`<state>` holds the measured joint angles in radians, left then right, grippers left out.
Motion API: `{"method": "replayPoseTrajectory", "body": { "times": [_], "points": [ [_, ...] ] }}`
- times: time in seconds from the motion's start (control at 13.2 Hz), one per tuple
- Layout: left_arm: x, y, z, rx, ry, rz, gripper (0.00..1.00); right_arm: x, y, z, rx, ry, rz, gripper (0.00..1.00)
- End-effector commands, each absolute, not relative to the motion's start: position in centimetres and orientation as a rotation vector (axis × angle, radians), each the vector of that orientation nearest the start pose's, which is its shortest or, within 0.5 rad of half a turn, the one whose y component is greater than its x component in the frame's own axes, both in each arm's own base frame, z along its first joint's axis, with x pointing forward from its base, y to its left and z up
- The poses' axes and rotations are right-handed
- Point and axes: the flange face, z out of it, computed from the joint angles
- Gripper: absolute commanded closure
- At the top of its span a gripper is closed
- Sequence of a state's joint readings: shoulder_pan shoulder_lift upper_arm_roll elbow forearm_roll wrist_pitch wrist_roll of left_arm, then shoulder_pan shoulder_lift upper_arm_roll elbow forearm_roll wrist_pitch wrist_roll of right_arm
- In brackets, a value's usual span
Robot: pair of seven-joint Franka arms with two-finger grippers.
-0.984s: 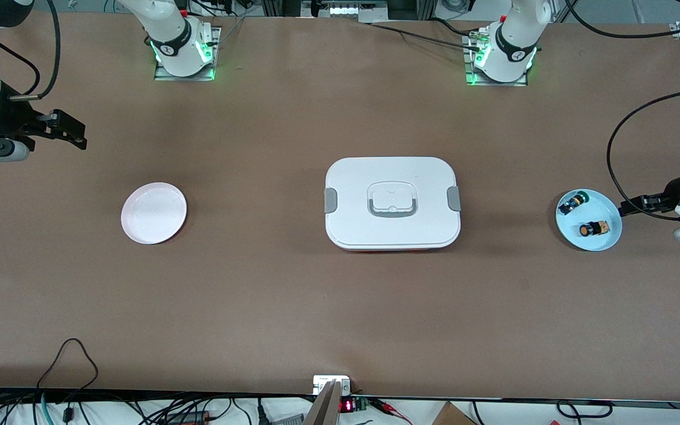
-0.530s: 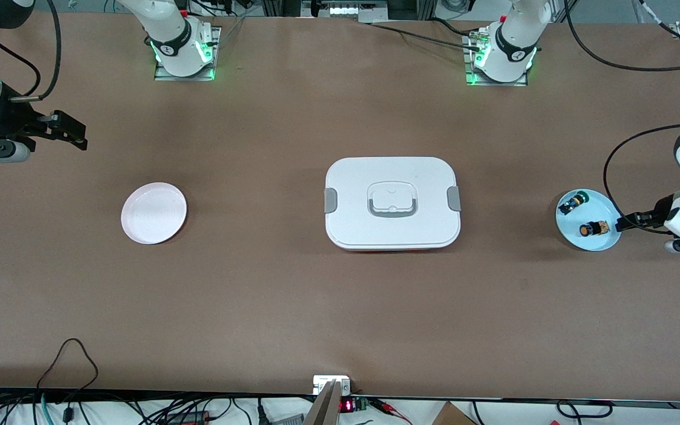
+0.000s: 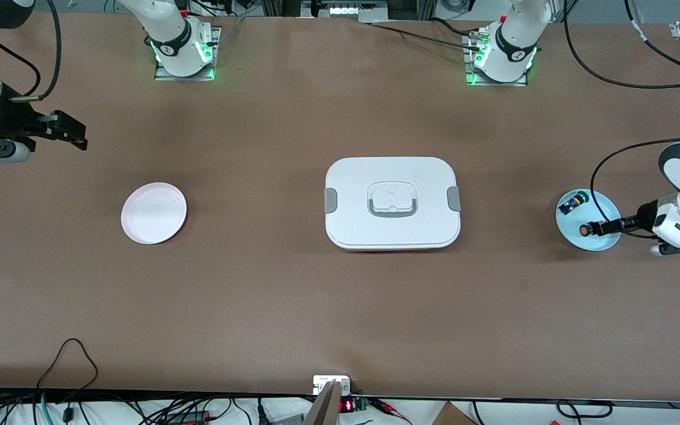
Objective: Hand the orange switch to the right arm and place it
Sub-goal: 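Lower the left gripper over the orange switch in the blue dish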
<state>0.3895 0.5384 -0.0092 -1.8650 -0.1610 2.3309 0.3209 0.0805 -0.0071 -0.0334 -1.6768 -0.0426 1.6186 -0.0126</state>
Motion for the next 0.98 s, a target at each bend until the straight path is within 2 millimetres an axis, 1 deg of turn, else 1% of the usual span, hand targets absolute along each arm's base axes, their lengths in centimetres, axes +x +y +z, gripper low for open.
{"method": "replayPoseTrajectory", "body": {
  "times": [0.0, 0.15, 0.61, 0.91],
  "points": [
    [59.0, 23.2, 21.3, -3.286, -0.269, 0.035, 0.0, 55.6, 2.3, 58.7, -3.171, -0.098, 0.072, 0.0],
    [58.5, 23.1, 20.4, -3.29, -0.272, 0.061, 0.0, 55.6, 2.3, 58.7, -3.171, -0.098, 0.072, 0.0],
    [58.3, 23.2, 19.9, -3.281, -0.279, 0.037, 0.0, 55.6, 2.2, 58.8, -3.171, -0.095, 0.07, 0.0],
    [57.7, 22.6, 19.0, -3.279, -0.267, 0.034, 0.0, 55.6, 2.2, 58.7, -3.171, -0.095, 0.072, 0.0]
  ]
}}
